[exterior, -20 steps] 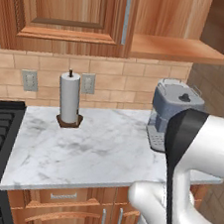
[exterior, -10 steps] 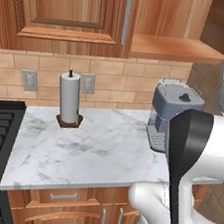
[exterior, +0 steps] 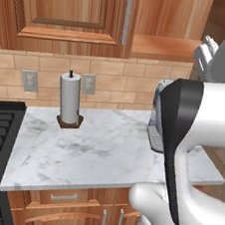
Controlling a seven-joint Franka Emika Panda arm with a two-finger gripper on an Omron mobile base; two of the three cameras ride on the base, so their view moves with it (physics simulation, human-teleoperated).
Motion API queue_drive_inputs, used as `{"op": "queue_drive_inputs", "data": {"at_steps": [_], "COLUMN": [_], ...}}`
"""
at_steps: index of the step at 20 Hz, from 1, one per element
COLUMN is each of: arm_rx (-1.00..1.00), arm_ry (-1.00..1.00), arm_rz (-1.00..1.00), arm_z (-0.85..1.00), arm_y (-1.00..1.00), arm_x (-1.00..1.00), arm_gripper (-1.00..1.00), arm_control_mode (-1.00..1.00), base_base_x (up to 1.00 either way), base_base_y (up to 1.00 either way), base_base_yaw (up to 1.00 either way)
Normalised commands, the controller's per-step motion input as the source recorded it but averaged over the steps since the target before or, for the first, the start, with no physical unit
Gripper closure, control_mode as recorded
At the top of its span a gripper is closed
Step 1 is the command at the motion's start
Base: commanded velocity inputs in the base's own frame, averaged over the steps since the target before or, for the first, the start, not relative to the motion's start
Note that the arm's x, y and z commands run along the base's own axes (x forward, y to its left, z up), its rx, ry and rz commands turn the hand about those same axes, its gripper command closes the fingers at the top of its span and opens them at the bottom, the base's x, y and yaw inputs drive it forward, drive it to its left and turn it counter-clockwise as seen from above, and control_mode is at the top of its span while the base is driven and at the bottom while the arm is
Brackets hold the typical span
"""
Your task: Open the cabinet. Pick the soap dispenser and place it next to the sink. Then close the cabinet.
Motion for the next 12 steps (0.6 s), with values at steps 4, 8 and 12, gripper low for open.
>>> {"op": "queue_drive_inputs", "data": {"at_steps": [4,8,12], "arm_rx": [-0.15,-0.18,-0.18], "arm_ry": [0.01,0.0,0.0], "arm_rz": [0.12,0.08,0.04], "arm_z": [0.01,0.0,0.0], "arm_y": [0.13,0.07,0.02], "arm_x": [0.24,0.24,0.22], "arm_gripper": [-1.0,-1.0,-1.0], "arm_control_mode": [-1.0,-1.0,-1.0], "base_base_x": [0.0,0.0,0.0], "base_base_y": [0.0,0.0,0.0], "base_base_yaw": [0.0,0.0,0.0]}}
